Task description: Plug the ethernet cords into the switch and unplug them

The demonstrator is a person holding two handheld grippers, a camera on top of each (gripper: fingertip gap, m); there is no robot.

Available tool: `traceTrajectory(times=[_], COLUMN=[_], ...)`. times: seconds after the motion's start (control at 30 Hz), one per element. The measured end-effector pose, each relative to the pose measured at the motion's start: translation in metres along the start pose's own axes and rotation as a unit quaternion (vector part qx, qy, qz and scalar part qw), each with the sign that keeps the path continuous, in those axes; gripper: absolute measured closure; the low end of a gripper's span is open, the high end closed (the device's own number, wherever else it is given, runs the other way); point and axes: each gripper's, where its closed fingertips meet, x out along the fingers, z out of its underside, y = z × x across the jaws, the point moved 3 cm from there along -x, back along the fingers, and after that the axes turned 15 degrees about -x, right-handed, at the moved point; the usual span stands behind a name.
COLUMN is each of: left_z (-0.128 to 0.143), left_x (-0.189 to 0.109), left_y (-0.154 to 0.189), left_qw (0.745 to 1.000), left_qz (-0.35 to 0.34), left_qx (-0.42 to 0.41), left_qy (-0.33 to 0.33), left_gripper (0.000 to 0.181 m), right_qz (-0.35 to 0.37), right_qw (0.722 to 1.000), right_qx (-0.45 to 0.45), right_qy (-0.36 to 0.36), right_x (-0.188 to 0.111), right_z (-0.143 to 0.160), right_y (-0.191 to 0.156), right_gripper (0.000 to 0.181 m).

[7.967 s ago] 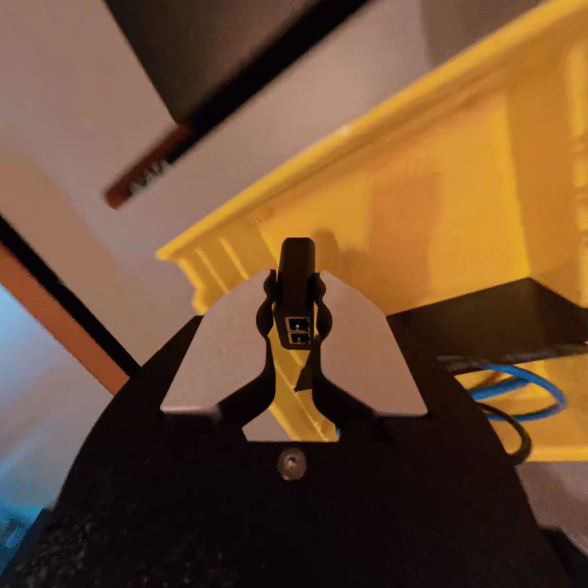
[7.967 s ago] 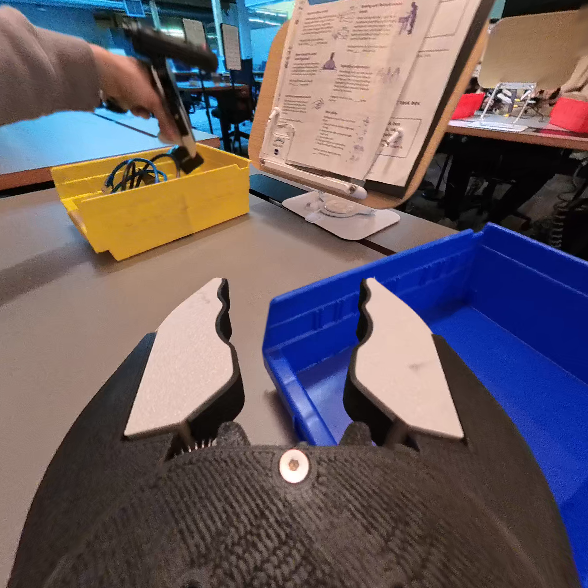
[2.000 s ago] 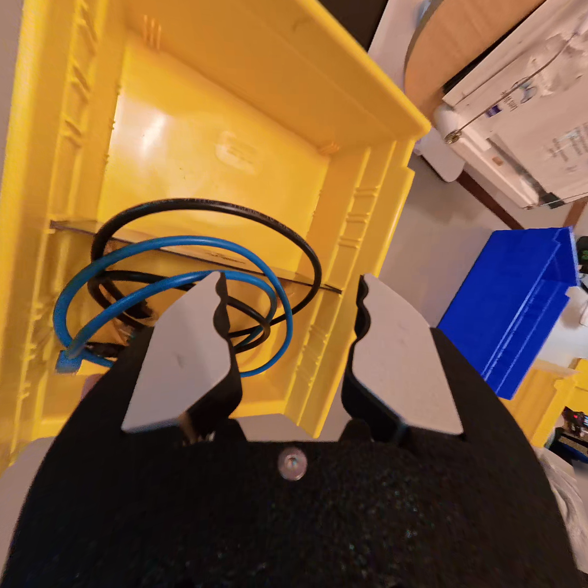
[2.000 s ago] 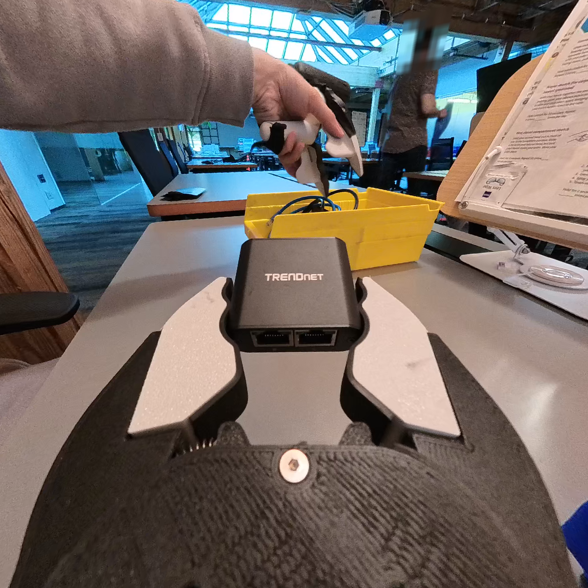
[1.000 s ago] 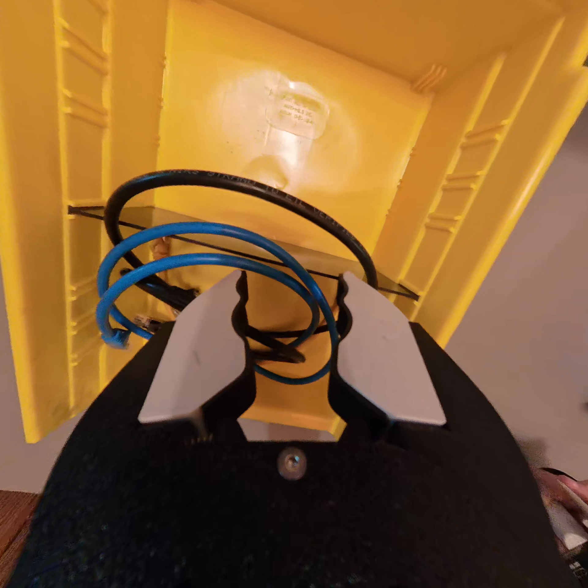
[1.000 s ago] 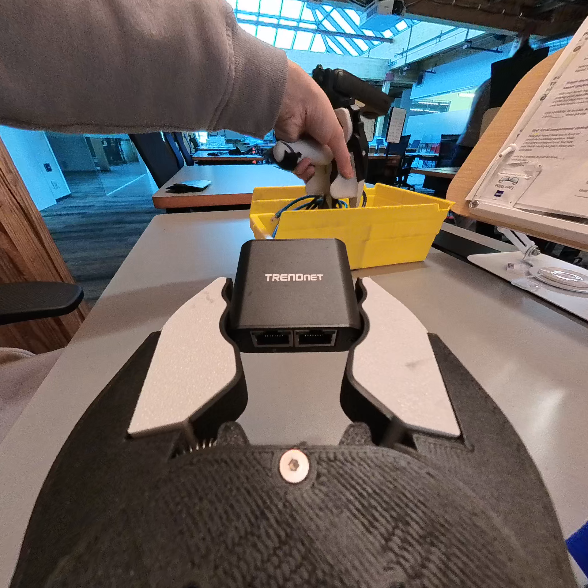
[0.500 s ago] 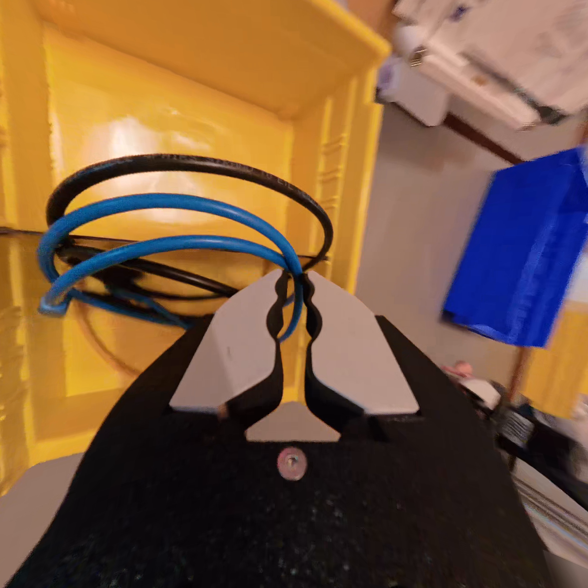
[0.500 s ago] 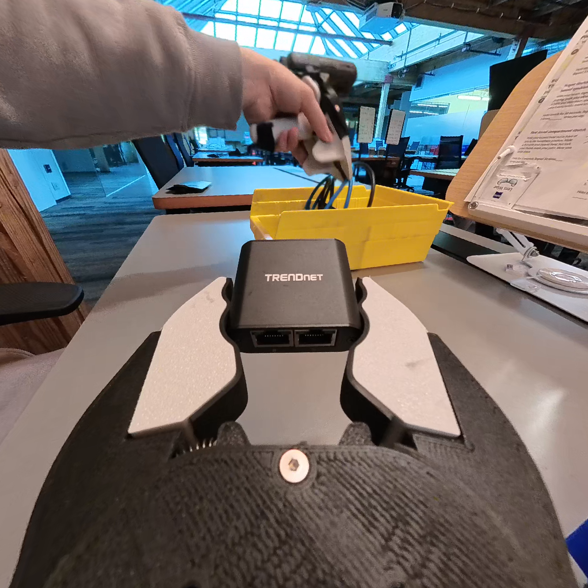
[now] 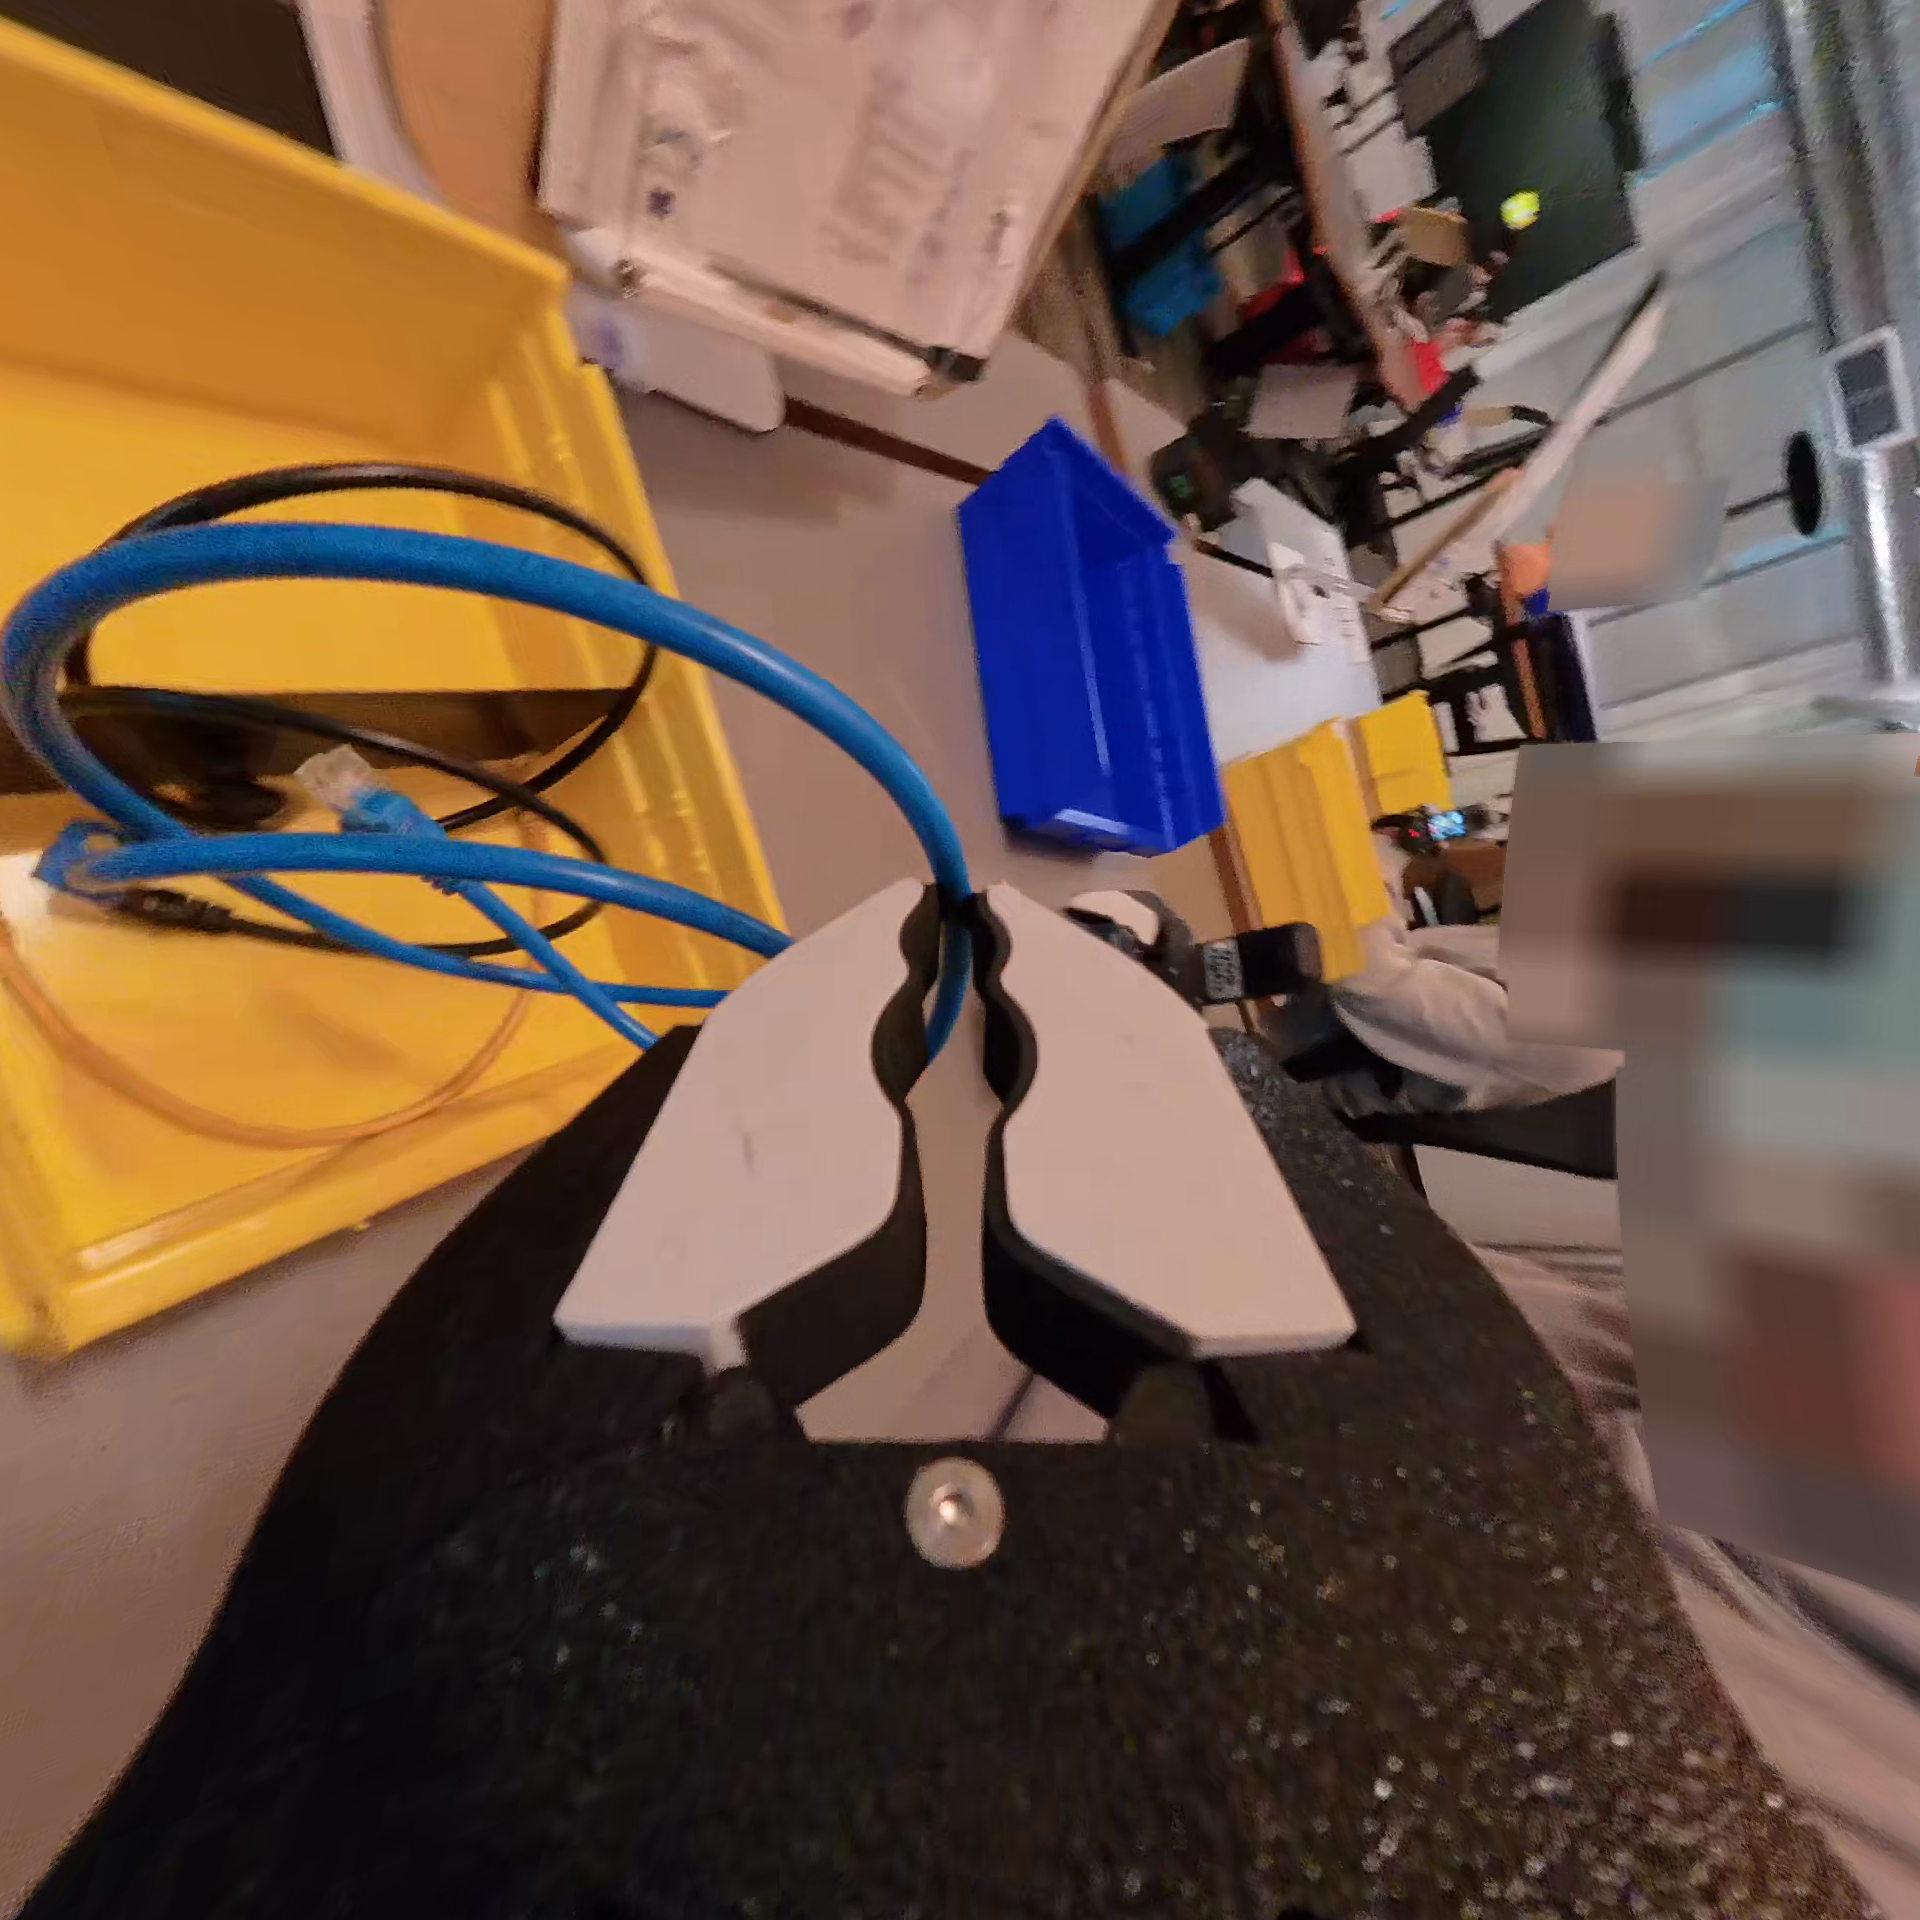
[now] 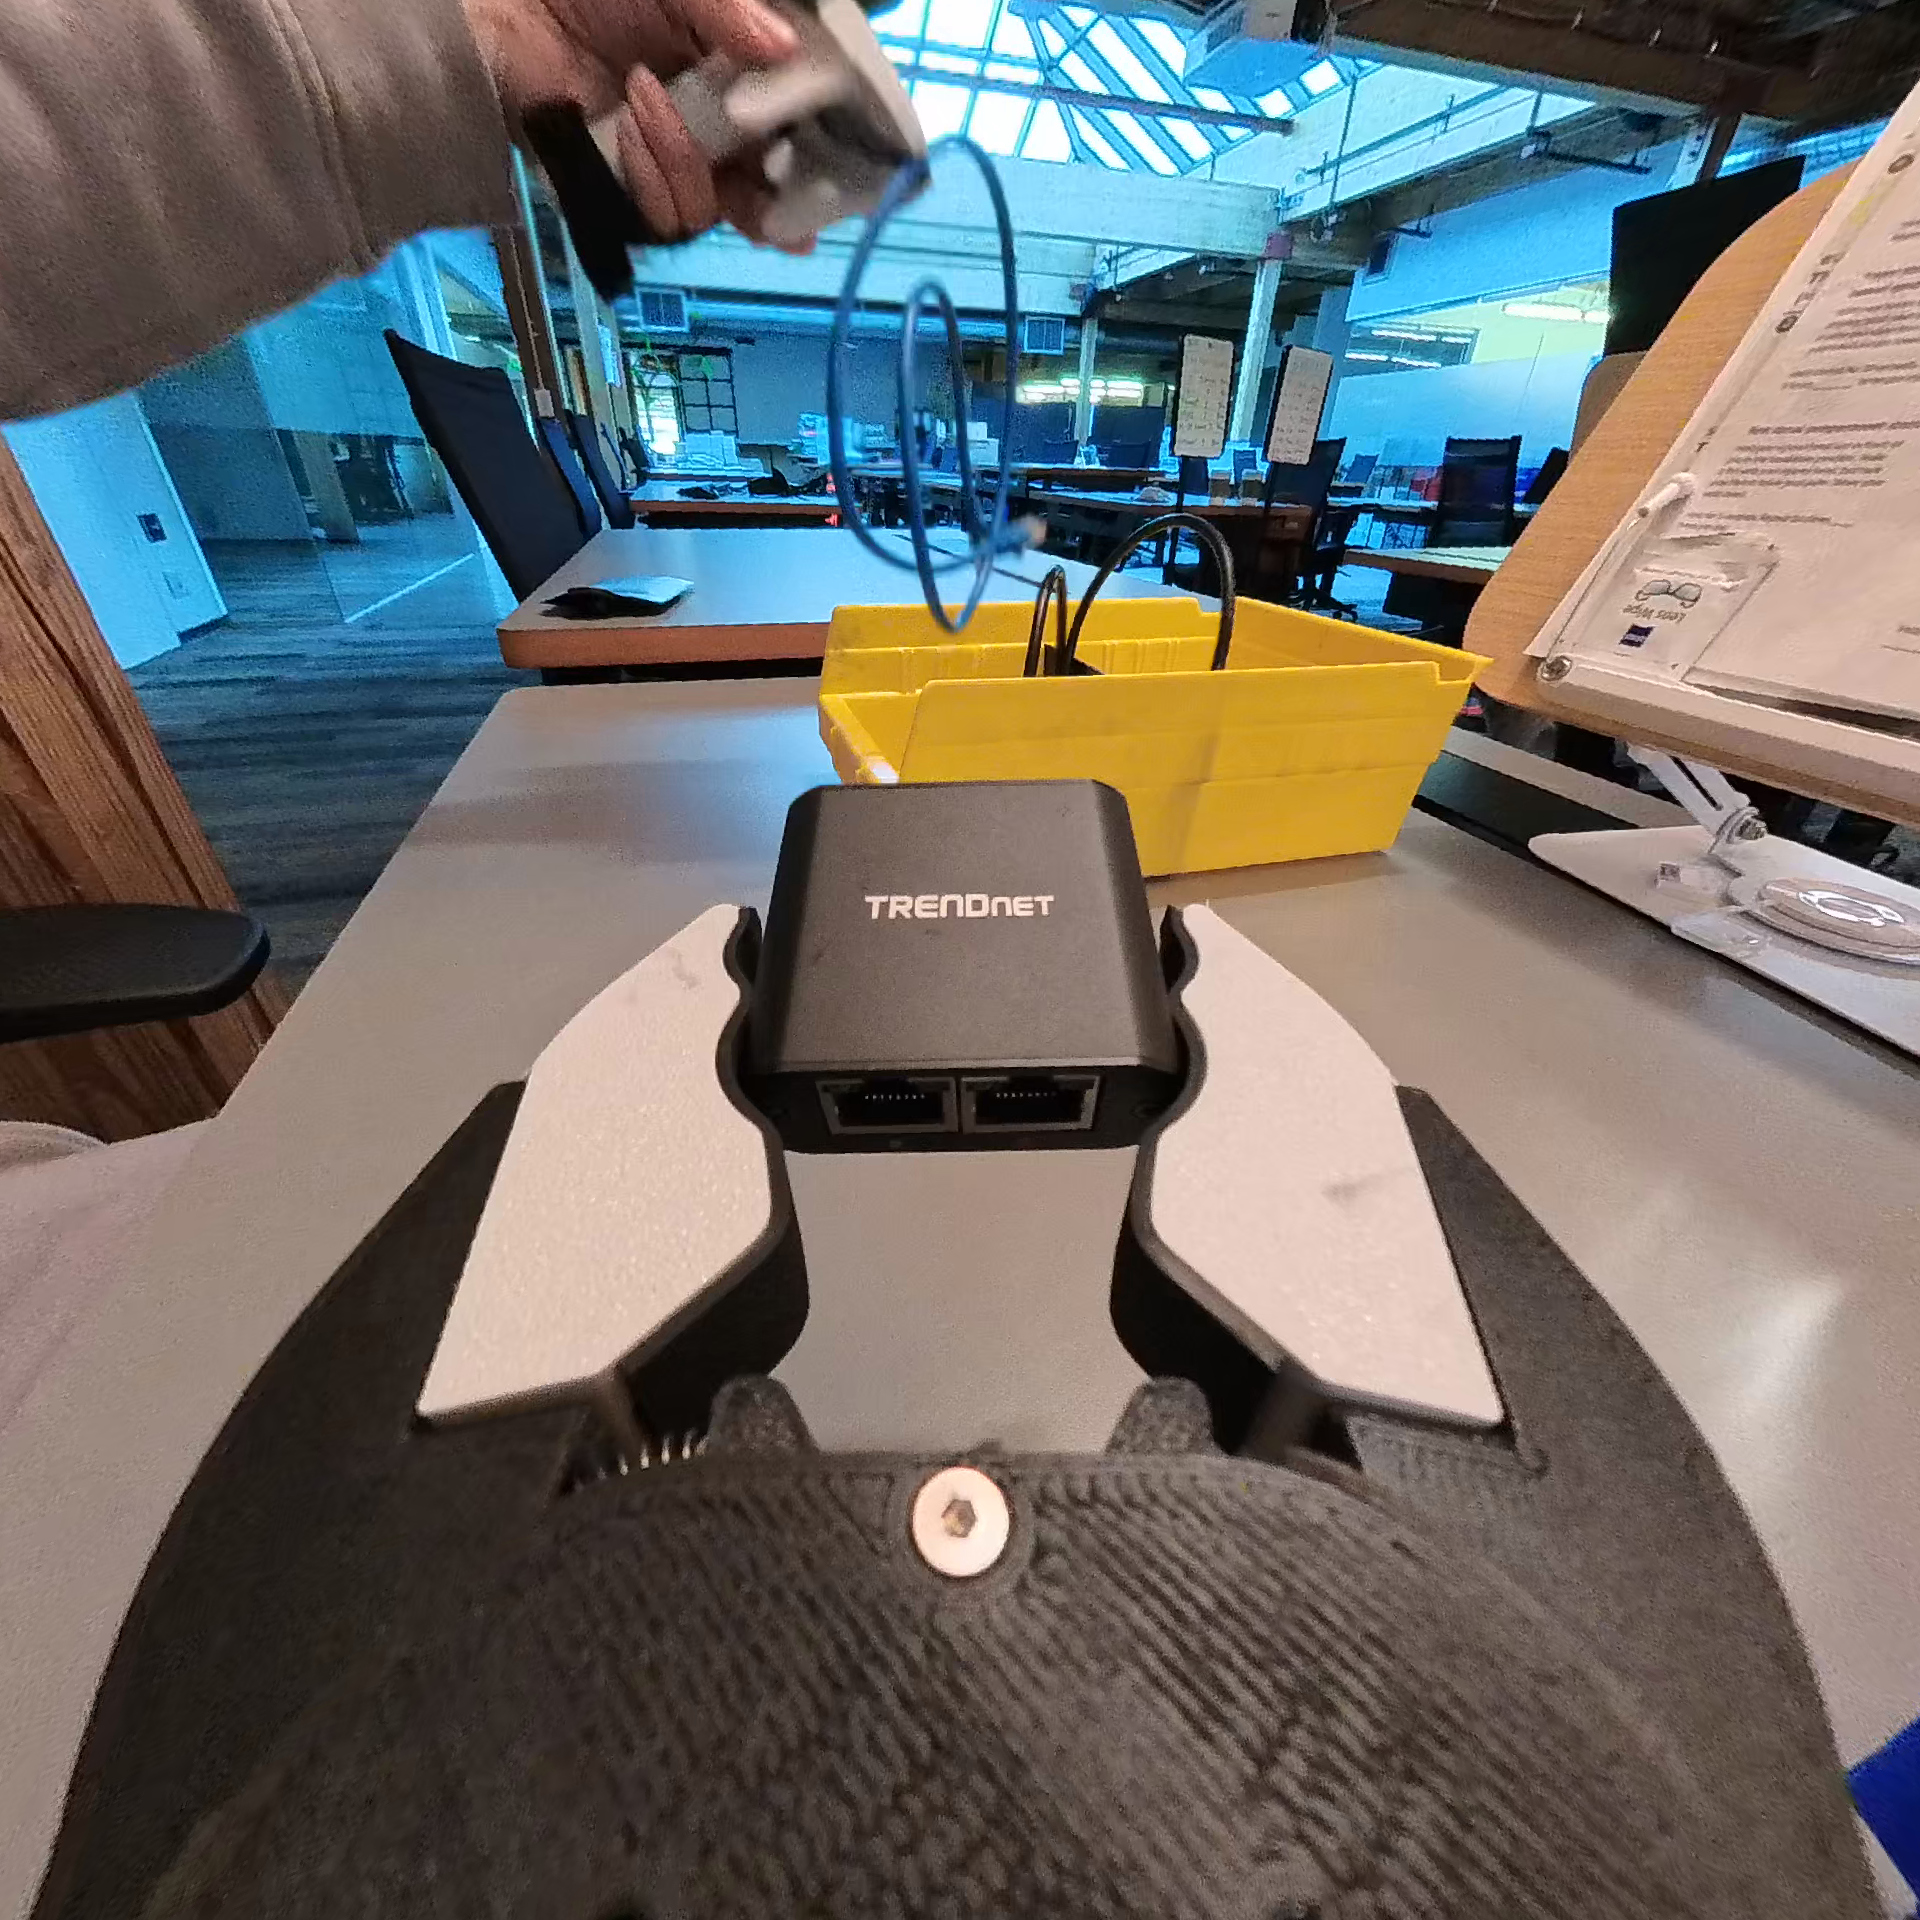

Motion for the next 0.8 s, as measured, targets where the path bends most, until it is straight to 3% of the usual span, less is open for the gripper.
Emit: traceTrajectory(times=[0.13, 0.27, 0.37, 0.5, 0.57, 0.67, 0.8], left_z=[0.016, 0.066, 0.108, 0.174, 0.202, 0.229, 0.243], left_x=[-0.019, 0.0, 0.036, 0.089, 0.11, 0.131, 0.139], left_y=[0.05, 0.082, 0.068, 0.022, -0.002, -0.036, -0.076], left_qw=[0.993, 0.945, 0.852, 0.668, 0.596, 0.534, 0.501], left_qz=[0.019, -0.005, -0.082, -0.156, -0.164, -0.174, -0.194], left_qx=[0.115, 0.308, 0.488, 0.674, 0.726, 0.765, 0.777], left_qy=[-0.026, -0.108, -0.171, -0.275, -0.301, -0.316, -0.327], left_gripper=[0.176, 0.176, 0.176, 0.176, 0.176, 0.177, 0.176], right_qz=[0.005, 0.022, 0.038, 0.061, 0.07, 0.074, 0.069], right_qw=[1.0, 0.999, 0.998, 0.996, 0.995, 0.993, 0.994], right_qx=[-0.003, -0.011, 0.003, 0.006, 0.012, 0.019, 0.015], right_qy=[0.002, 0.031, 0.053, 0.065, 0.076, 0.085, 0.079], right_x=[-0.001, -0.007, -0.013, -0.022, -0.026, -0.03, -0.028], right_z=[-0.001, -0.005, -0.008, -0.009, -0.01, -0.01, -0.01], right_y=[0.0, 0.004, 0.011, 0.019, 0.022, 0.025, 0.023], right_gripper=[0.108, 0.108, 0.108, 0.108, 0.108, 0.109, 0.109])
